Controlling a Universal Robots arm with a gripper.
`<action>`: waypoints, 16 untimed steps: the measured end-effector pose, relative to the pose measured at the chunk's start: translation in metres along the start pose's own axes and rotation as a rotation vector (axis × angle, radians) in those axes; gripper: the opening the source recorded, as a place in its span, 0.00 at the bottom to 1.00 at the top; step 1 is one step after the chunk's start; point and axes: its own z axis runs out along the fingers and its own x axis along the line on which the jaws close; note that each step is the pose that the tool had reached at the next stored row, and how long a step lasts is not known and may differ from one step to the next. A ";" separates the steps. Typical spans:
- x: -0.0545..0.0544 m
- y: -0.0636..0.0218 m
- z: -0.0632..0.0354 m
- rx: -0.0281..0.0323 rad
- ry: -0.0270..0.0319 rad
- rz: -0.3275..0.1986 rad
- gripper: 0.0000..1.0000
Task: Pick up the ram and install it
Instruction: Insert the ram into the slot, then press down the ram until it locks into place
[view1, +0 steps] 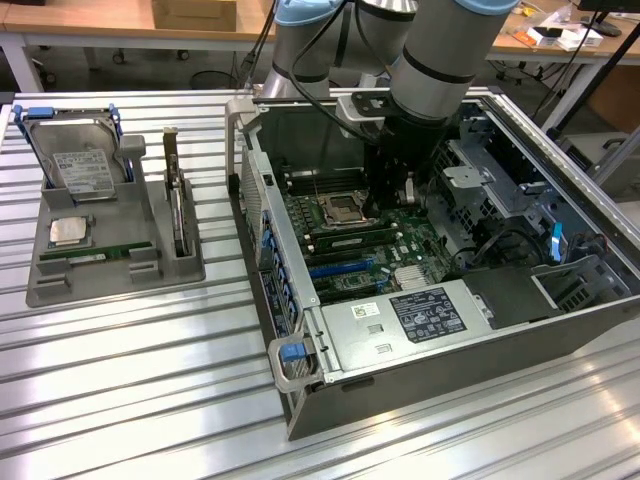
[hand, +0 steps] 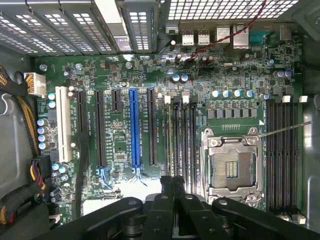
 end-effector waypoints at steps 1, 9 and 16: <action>0.000 0.0000 0.0000 0.0000 0.0003 0.000 0.11; 0.000 0.0000 0.0000 0.0002 0.0047 0.000 0.11; 0.000 -0.0183 0.0065 0.0003 0.0062 0.003 0.11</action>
